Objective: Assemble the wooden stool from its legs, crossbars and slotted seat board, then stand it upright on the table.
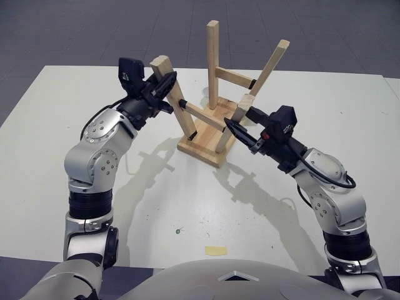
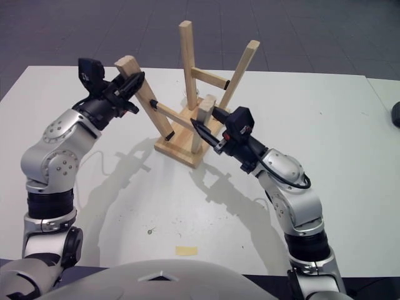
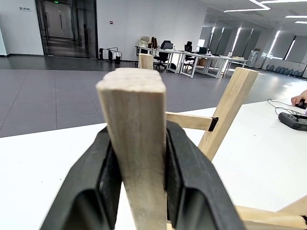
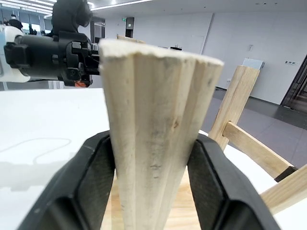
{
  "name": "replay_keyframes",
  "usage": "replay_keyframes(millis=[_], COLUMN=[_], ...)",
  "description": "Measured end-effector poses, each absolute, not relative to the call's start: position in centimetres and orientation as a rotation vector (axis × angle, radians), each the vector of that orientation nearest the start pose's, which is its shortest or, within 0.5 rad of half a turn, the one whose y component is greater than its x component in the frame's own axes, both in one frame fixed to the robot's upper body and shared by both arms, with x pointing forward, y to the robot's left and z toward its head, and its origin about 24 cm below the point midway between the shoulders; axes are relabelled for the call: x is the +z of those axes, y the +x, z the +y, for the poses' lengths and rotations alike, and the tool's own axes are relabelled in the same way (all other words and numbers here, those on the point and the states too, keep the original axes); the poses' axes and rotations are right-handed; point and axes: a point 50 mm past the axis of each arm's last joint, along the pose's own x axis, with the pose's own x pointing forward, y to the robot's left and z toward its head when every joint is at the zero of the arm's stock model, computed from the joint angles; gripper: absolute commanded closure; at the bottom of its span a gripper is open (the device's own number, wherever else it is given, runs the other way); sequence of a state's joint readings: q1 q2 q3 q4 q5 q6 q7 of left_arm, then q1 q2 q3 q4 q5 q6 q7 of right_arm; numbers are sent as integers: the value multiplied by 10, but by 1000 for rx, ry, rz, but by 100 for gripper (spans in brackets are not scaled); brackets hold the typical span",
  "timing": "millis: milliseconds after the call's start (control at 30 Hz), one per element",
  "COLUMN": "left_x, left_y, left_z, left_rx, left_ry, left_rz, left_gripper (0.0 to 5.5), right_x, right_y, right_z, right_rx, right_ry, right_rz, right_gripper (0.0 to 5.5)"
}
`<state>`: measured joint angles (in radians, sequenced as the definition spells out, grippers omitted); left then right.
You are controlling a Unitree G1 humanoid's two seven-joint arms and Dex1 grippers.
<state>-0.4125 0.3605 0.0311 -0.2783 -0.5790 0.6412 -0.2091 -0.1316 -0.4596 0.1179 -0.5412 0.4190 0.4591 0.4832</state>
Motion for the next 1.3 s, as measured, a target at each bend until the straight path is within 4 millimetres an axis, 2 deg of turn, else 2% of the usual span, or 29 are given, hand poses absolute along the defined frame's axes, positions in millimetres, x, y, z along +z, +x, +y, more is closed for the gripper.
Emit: replay_keyframes(millis=[233, 267, 400, 533, 767, 867, 933, 967, 1067, 1133, 1233, 1300], left_x=[167, 167, 165, 164, 165, 164, 162, 162, 164, 162, 163, 163], left_y=[298, 298, 299, 301, 301, 299, 294, 292, 285, 283, 282, 282], left_z=[144, 143, 141, 143, 144, 143, 143, 140, 129, 123, 121, 119], left_rx=[-492, -493, -513, -519, -538, -571, -634, -675, -804, -859, -882, -889], left_ry=[-86, -87, -90, -95, -103, -99, -87, -82, -62, -65, -64, -62], left_rz=[-32, -34, -34, -36, -55, -65, -69, -72, -80, -75, -83, -86], left_gripper=[447, 447, 447, 446, 447, 446, 446, 446, 446, 446, 446, 446], right_x=[152, 153, 151, 158, 197, 228, 257, 262, 261, 256, 243, 230], right_y=[235, 235, 234, 232, 230, 233, 242, 245, 256, 262, 268, 270], right_z=[-129, -130, -132, -133, -136, -138, -151, -155, -164, -164, -155, -146], right_rx=[842, 846, 889, 921, 1049, 1117, 1095, 1079, 1013, 988, 1018, 1054], right_ry=[-181, -175, -67, 130, 466, 634, 744, 773, 803, 765, 695, 588], right_rz=[-13, -6, 66, 68, -52, -145, -249, -256, -227, -193, -113, -44], right_gripper=[336, 300, 246, 180, 64, 17, 10, 10, 10, 10, 10, 10])
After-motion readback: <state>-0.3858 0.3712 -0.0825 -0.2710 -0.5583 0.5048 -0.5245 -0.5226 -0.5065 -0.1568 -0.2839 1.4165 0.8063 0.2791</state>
